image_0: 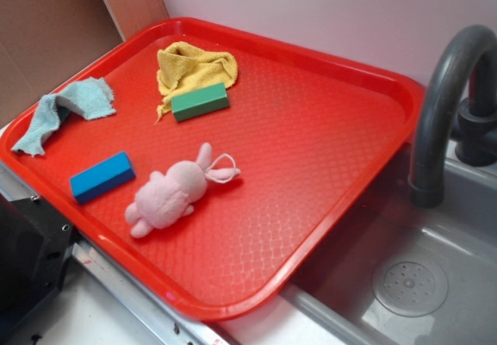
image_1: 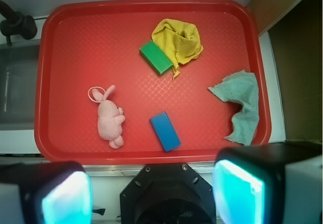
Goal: Grab the pink bunny.
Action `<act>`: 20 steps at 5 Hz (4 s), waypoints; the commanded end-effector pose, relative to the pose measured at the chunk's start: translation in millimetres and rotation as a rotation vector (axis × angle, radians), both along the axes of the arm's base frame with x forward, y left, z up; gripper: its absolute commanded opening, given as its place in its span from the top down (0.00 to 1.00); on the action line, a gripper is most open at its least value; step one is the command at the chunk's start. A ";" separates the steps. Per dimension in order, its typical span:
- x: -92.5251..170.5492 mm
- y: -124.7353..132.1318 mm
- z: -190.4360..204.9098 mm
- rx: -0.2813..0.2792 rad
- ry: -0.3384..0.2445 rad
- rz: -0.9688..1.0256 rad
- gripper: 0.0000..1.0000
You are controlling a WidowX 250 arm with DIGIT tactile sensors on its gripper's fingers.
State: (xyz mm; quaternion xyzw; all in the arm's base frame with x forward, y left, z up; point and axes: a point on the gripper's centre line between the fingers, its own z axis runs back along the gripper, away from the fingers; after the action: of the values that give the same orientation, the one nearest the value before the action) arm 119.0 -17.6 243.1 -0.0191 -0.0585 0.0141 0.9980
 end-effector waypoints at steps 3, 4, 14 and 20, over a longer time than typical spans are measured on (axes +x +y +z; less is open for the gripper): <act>35.0 -20.0 -27.2 -0.147 -0.084 0.084 0.00; 43.2 -42.9 -43.2 -0.091 -0.050 0.088 0.00; 41.0 -87.1 -222.2 -0.063 0.285 -0.079 1.00; 81.3 -13.4 -30.1 -0.157 -0.082 0.125 1.00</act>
State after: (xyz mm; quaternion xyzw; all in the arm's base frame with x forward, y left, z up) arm 206.3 -36.8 201.4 -0.0902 -0.0748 0.0755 0.9902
